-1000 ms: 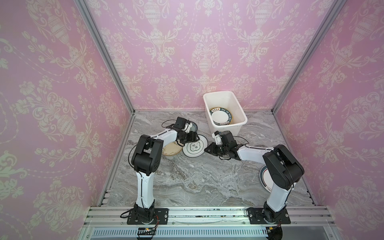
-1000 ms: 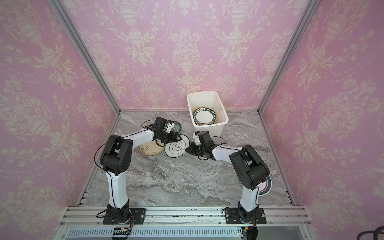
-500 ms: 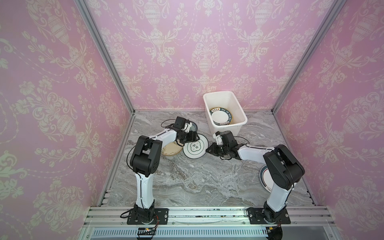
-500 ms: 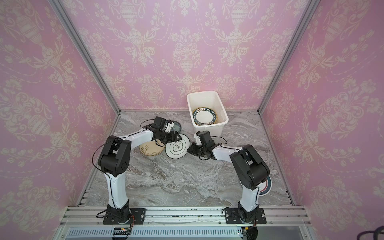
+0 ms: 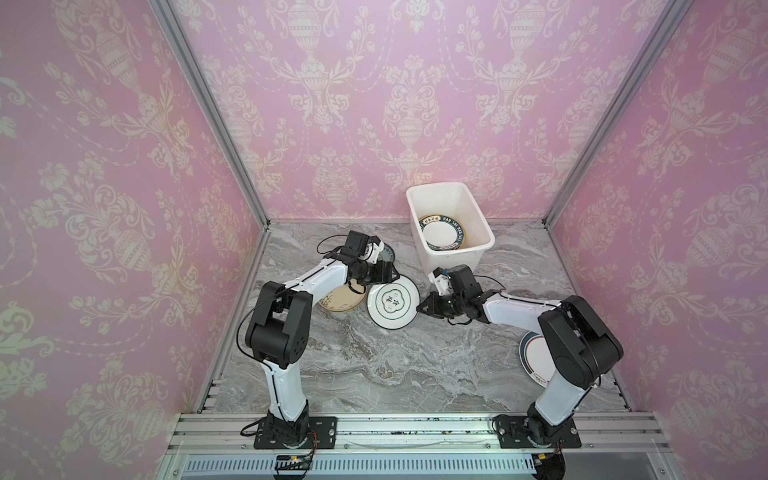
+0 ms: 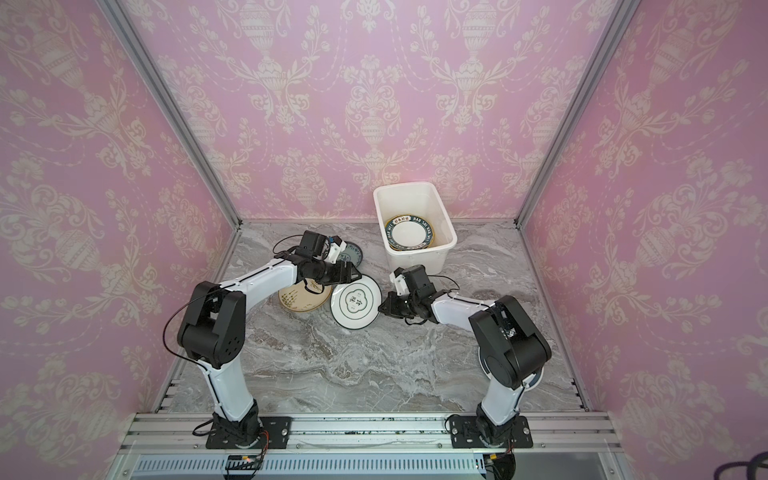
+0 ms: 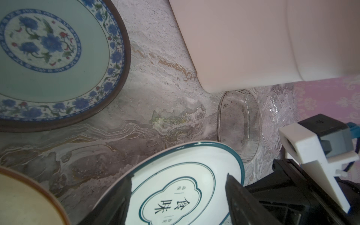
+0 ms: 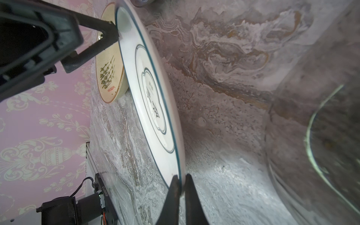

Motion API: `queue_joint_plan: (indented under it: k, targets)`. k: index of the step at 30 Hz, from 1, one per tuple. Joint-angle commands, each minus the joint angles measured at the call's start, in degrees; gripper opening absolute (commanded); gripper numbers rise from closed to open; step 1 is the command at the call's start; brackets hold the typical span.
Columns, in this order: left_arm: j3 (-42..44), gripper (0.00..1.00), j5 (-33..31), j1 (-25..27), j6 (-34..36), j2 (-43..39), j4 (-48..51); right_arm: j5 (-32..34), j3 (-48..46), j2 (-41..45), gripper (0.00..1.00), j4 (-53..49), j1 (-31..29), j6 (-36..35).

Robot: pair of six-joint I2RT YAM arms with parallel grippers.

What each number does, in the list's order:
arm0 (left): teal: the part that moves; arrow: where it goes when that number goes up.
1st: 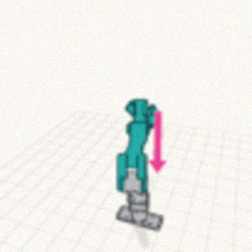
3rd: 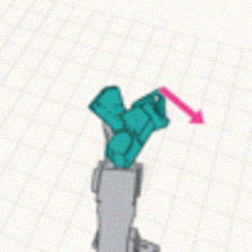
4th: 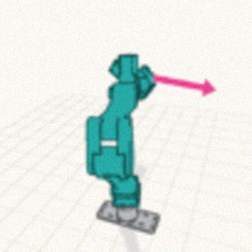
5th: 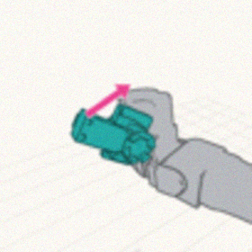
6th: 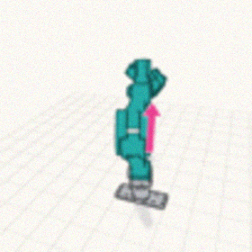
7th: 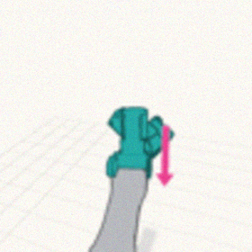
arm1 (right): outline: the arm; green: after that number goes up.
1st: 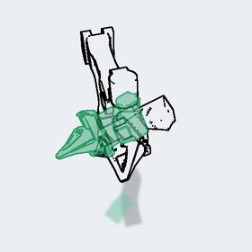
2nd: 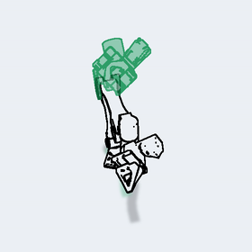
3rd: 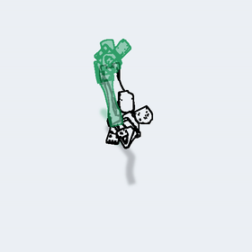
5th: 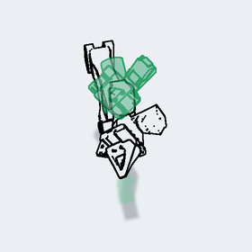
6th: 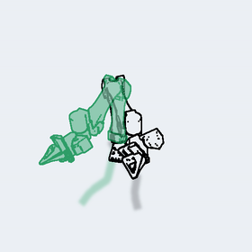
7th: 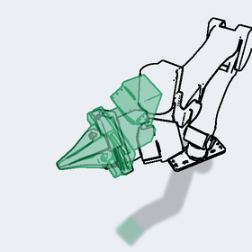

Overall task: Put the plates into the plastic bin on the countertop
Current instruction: 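Stand the white green-rimmed plate upright between both grippers, gripping opposite rims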

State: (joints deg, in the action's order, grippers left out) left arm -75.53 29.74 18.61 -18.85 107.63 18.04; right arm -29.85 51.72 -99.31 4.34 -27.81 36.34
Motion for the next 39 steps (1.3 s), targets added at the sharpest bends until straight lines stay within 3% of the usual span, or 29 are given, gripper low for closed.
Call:
queue_joint_plan:
  k: [1, 11, 23, 31, 36, 39]
  targets:
    - [1.1, 0.78, 1.4, 0.2, 3.2, -2.2, 0.3, -1.6, -0.9, 2.8, 0.0, -2.7, -0.2, -4.1]
    - [6.3, 0.79, 7.5, -0.2, 12.7, -8.7, 1.6, -1.9, -2.8, 5.5, 0.0, -6.4, 0.6, -7.5]
    - [17.9, 0.79, 11.7, -2.0, 15.2, -19.8, 6.3, -5.0, -4.4, 6.9, 0.0, -10.0, 0.8, -11.5]
    - [28.4, 0.8, 15.7, -5.6, 11.3, -29.0, 2.5, -9.2, -7.2, 9.3, 0.0, -7.6, 0.8, -13.0]
    - [35.0, 0.8, 19.6, -6.4, 6.5, -28.6, -3.4, -10.7, -7.1, 9.8, 0.0, -8.0, 0.8, -14.1]
    - [38.2, 0.8, 18.7, -6.4, 5.3, -27.7, -6.1, -11.7, -7.1, 10.2, 0.0, -8.0, 0.8, -14.4]
